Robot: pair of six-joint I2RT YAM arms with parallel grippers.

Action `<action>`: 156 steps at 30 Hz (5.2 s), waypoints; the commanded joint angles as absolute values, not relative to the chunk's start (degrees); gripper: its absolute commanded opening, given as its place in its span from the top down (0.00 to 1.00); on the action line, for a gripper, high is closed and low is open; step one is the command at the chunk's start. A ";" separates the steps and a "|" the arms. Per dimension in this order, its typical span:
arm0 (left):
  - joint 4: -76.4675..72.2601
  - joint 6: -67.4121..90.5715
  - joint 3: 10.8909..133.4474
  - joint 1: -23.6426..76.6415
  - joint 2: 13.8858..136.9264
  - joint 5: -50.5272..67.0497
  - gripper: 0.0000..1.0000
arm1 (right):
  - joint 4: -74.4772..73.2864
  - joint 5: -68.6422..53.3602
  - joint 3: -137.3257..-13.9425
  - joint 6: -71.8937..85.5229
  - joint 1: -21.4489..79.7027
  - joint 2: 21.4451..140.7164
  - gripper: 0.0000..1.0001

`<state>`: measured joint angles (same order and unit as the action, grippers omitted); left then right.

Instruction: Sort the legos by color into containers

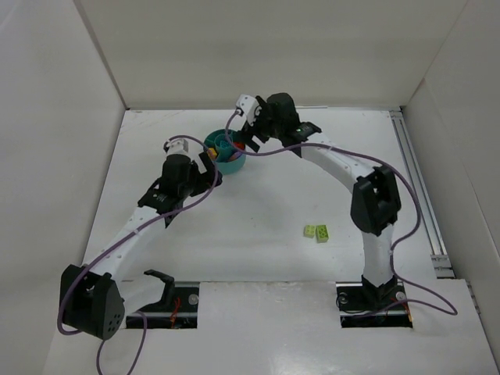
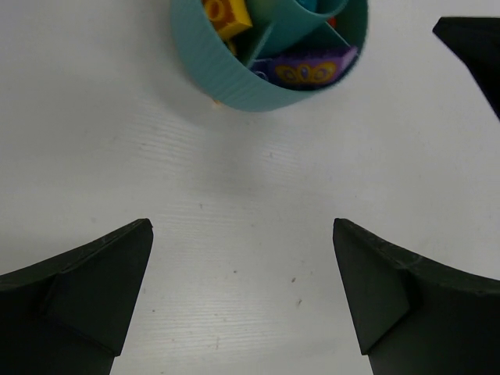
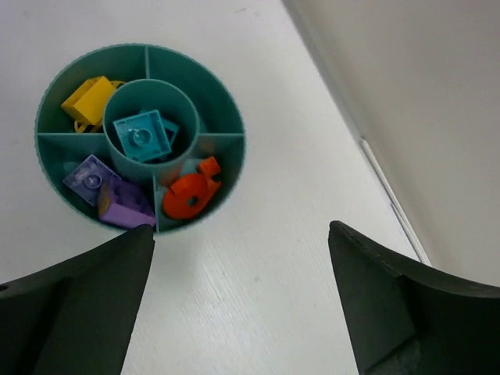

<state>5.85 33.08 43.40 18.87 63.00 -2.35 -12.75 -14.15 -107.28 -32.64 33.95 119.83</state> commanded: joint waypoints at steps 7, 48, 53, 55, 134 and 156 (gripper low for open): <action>4.74 24.70 53.33 40.85 73.27 -3.33 0.01 | -6.94 -0.97 -71.23 -19.70 21.82 85.99 0.00; 13.71 31.55 81.47 70.49 115.93 -18.01 0.14 | -24.79 11.69 -44.30 -19.60 13.36 44.12 0.00; 14.24 32.60 82.88 69.79 117.07 -18.72 0.25 | -24.79 11.69 -44.30 -19.60 12.83 44.12 0.00; 14.24 33.39 82.88 69.08 117.07 -18.72 0.33 | -24.79 11.69 -43.77 -19.60 12.83 44.12 0.00; -2.37 16.88 84.02 18.19 104.58 -15.56 0.74 | -16.08 5.98 -47.46 -25.66 12.30 60.73 0.00; 0.79 15.82 87.54 18.19 109.34 -11.25 0.57 | -16.08 6.50 -47.99 -25.66 12.30 62.31 0.00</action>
